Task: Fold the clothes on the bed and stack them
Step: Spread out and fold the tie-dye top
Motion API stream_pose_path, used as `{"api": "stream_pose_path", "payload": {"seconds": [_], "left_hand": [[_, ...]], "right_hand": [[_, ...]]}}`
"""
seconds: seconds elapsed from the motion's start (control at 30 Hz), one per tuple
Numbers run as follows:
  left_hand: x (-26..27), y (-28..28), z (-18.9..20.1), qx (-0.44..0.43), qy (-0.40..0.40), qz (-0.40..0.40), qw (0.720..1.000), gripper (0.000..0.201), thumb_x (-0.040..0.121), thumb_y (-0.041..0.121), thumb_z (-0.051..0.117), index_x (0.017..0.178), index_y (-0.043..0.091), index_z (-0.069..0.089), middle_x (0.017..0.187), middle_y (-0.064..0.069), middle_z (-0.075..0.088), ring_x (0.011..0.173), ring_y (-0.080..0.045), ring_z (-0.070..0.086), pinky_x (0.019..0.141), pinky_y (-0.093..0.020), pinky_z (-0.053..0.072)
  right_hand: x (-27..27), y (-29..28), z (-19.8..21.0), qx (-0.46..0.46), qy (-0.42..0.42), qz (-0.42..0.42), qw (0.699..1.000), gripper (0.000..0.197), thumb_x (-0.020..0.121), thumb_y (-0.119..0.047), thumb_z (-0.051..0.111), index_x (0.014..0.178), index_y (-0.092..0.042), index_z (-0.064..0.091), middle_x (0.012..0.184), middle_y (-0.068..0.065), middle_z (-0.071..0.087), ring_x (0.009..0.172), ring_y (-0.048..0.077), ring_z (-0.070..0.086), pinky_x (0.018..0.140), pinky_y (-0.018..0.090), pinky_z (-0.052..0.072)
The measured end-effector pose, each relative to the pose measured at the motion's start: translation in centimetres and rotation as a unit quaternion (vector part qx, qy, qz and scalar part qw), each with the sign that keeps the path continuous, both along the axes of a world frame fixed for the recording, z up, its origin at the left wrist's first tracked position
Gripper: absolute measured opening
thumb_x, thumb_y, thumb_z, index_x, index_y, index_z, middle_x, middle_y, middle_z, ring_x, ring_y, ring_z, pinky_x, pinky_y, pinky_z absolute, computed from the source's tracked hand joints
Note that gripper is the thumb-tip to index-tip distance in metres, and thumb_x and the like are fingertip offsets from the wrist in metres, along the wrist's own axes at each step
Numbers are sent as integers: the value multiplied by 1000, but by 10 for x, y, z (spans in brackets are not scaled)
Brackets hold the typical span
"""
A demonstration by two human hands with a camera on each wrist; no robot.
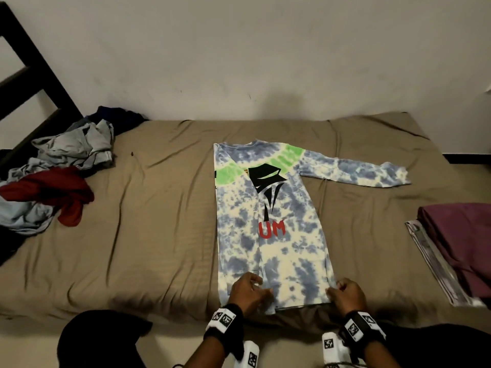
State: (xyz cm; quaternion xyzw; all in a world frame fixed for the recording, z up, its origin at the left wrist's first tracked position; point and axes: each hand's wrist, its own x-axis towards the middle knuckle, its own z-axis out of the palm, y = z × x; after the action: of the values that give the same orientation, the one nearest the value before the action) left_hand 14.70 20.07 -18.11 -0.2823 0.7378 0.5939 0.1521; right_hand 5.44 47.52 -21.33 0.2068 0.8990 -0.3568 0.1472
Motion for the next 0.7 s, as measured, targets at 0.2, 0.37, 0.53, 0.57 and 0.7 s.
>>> {"api": "stream_pose_path", "payload": {"seconds": [0.2, 0.37, 0.53, 0.57, 0.7], "left_hand": [[-54, 41, 39, 258, -40, 76, 962, 48, 85, 43, 80, 99, 0, 65, 82, -18, 72, 71, -29, 69, 61, -34, 55], [-95, 38, 20, 128, -37, 70, 989, 29, 76, 31, 84, 99, 17, 71, 98, -7, 75, 86, -19, 69, 75, -31, 56], [-83, 26, 15, -86, 49, -12, 995, 12, 89, 29, 71, 93, 18, 72, 92, 3, 73, 94, -16, 69, 74, -25, 48], [-76, 28, 17, -99, 78, -8, 992, 25, 89, 39, 69, 101, 17, 74, 98, 4, 75, 97, -13, 70, 78, -27, 52], [-60, 33, 35, -125, 157, 3, 980, 36, 92, 56, 57, 105, 27, 75, 96, 13, 76, 93, -3, 70, 81, -28, 56]], "right_hand": [[11, -46, 43, -148, 153, 90, 973, 36, 69, 2, 83, 66, -18, 53, 57, -4, 53, 52, 6, 44, 55, 25, 40], [5, -69, 56, -232, 84, 297, 922, 35, 75, 10, 63, 88, -20, 75, 87, -6, 77, 84, 9, 72, 80, 30, 58], [-55, -45, 20, -377, 16, 28, 926, 22, 79, -14, 83, 100, -18, 76, 106, 5, 76, 111, 30, 68, 90, 38, 52], [-69, -46, 12, -400, 4, -5, 916, 38, 73, -31, 88, 105, -15, 75, 111, 5, 75, 115, 27, 66, 92, 34, 51], [-139, -79, 12, -445, 24, -2, 895, 26, 99, -8, 57, 123, -6, 66, 129, 8, 67, 133, 25, 54, 110, 35, 41]]}}
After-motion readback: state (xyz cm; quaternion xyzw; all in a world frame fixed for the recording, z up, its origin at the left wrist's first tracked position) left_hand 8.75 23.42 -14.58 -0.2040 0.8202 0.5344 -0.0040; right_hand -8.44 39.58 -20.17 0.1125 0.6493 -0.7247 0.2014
